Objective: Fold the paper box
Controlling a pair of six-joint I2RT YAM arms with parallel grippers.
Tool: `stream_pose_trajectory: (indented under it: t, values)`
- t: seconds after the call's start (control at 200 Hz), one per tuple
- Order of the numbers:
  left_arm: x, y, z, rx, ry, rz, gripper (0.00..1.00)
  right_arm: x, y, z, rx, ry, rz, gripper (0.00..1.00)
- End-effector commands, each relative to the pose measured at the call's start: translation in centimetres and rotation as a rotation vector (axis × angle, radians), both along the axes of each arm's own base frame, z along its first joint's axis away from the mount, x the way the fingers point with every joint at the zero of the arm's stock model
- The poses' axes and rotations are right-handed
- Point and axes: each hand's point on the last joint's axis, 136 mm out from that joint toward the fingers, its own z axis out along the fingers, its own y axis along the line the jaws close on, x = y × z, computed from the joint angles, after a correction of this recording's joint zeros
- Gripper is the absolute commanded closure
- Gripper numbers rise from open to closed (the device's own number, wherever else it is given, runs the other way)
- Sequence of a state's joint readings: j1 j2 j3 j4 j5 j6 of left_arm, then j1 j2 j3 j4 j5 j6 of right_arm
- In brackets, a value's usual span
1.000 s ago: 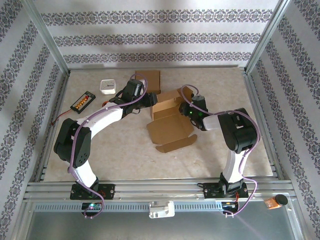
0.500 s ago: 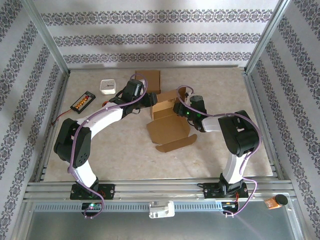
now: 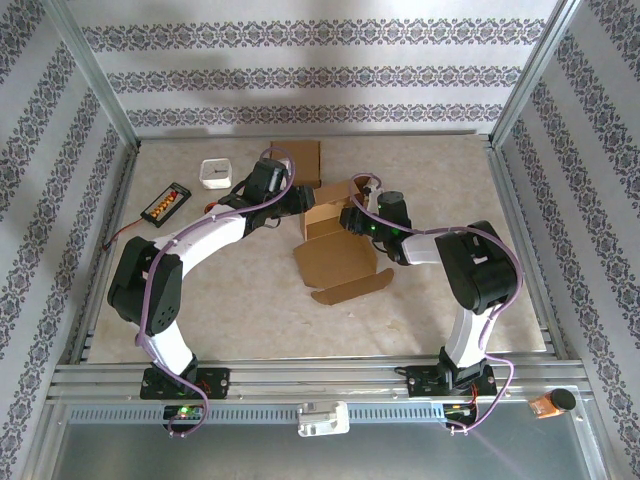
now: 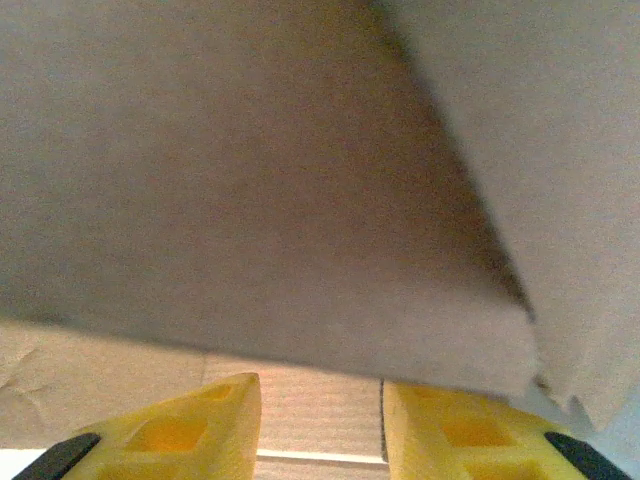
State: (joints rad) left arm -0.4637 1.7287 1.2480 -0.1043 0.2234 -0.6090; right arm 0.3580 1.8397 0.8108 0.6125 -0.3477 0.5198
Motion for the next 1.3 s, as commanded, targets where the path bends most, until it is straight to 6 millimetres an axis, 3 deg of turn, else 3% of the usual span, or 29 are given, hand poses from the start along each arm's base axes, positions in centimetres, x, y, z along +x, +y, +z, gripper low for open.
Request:
stream_pose_trajectory:
  t: [0.0,0.155,0.34,0.42,0.52,0.63,0.834,0.994,1.139,1.294]
  values:
    - [-0.8,-0.3,-1.5,0.031,0.050,-0.022,0.54,-2.6,1.3,1.4,0.066,0.043,0.092,0.59]
    - [-0.8,-0.3,-1.8,0.034,0.058,-0.020,0.53,-3.3,-1.7,4.1,0.045,-0.004,0.020,0.51]
    - [-0.7,-0.3,-1.6,0.033,0.052,-0.020,0.53,-4.7,-5.5,6.1,-0.099,-0.103,-0.062,0.39]
    - [-0.7,-0.3,-1.5,0.035,0.050,-0.021,0.54,-4.4,-8.4,6.7,-0.206,-0.143,-0.186,0.31]
    - [-0.6,-0.4,-1.4,0.030,0.049,-0.023,0.53,-3.7,-11.5,6.8,-0.347,-0.175,-0.305,0.11]
    - [-0.6,-0.5,-1.3,0.027,0.049,-0.025,0.53,-2.1,-12.7,6.1,-0.414,-0.156,-0.327,0.07]
    - [-0.7,-0.3,-1.0,0.033,0.044,-0.022,0.53,1.7,-11.5,5.4,-0.370,-0.122,-0.290,0.19]
    - [-0.7,-0.2,-1.1,0.036,0.045,-0.018,0.53,3.5,-10.0,3.3,-0.333,-0.081,-0.241,0.40]
    - [-0.6,0.2,-0.8,0.047,0.045,0.001,0.53,3.5,-8.3,2.7,-0.257,-0.043,-0.184,0.70]
    - [-0.5,1.6,0.8,0.097,-0.016,0.040,0.44,2.0,-8.1,3.8,-0.243,-0.039,-0.218,0.82]
